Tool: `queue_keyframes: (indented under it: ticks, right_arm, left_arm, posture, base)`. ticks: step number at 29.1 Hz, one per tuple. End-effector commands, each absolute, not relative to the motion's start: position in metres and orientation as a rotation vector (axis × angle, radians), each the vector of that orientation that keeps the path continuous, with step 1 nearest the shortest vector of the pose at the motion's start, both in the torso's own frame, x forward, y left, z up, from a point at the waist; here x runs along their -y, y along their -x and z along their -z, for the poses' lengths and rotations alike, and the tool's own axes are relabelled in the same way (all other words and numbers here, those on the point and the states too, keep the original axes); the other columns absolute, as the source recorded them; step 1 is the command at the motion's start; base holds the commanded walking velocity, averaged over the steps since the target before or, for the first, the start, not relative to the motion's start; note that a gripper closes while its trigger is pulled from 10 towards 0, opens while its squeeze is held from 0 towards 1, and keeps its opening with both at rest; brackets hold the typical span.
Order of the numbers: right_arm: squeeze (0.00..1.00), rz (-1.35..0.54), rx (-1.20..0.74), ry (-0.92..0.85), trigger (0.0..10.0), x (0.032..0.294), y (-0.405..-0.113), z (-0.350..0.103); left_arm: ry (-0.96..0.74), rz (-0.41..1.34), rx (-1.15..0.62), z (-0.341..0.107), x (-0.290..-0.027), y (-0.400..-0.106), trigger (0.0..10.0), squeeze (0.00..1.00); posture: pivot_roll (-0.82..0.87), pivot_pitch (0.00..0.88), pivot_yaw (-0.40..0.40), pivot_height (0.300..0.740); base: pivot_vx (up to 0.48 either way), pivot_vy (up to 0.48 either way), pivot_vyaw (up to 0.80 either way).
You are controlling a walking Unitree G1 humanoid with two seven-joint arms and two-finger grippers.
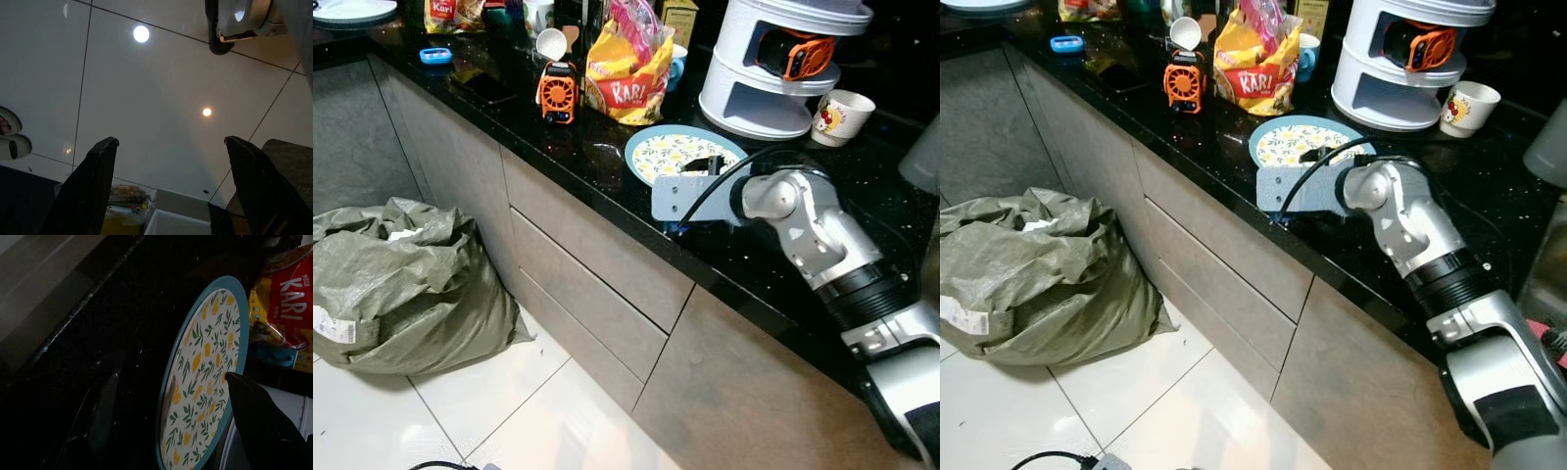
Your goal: Kitchen organization
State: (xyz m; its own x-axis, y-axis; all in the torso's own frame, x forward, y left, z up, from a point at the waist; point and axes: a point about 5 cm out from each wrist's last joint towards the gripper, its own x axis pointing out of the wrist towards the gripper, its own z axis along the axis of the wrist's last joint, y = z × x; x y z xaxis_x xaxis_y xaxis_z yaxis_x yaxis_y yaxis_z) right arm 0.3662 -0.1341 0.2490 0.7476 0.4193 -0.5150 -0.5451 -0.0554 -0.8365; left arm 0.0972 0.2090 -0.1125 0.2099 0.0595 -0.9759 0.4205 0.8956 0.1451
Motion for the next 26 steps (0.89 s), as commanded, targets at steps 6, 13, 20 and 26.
queue_keyframes:
  ticks: [6, 13, 20, 26]
  right_arm:
    - [0.0, -0.833, -0.209, 1.41, 10.0, 0.131, -0.365, -0.221]
    - [0.0, -0.911, -0.146, 1.282, 10.0, 0.117, -0.361, -0.227]
    - [0.0, -1.022, 0.055, 0.993, 10.0, 0.101, -0.355, -0.267]
    - [0.0, -0.977, 0.128, 0.883, 10.0, 0.089, -0.36, -0.28]
  left_arm:
    - [-0.427, 0.276, -1.358, 0.114, -0.206, -0.092, 10.0, 0.0]
    - [-0.429, 0.275, -1.357, 0.114, -0.207, -0.093, 10.0, 0.0]
    - [-0.428, 0.275, -1.356, 0.114, -0.207, -0.093, 10.0, 0.0]
    - [-0.426, 0.274, -1.356, 0.114, -0.207, -0.093, 10.0, 0.0]
  posture:
    - [0.05, 0.104, -0.073, 0.74]
    - [0.05, 0.097, -0.074, 0.74]
    - [0.05, 0.097, -0.076, 0.74]
    - [0.06, 0.103, -0.074, 0.74]
  base:
    - [0.0, 0.0, 0.0]
    - [0.0, 0.0, 0.0]
    - [0.0, 0.0, 0.0]
    - [0.0, 0.0, 0.0]
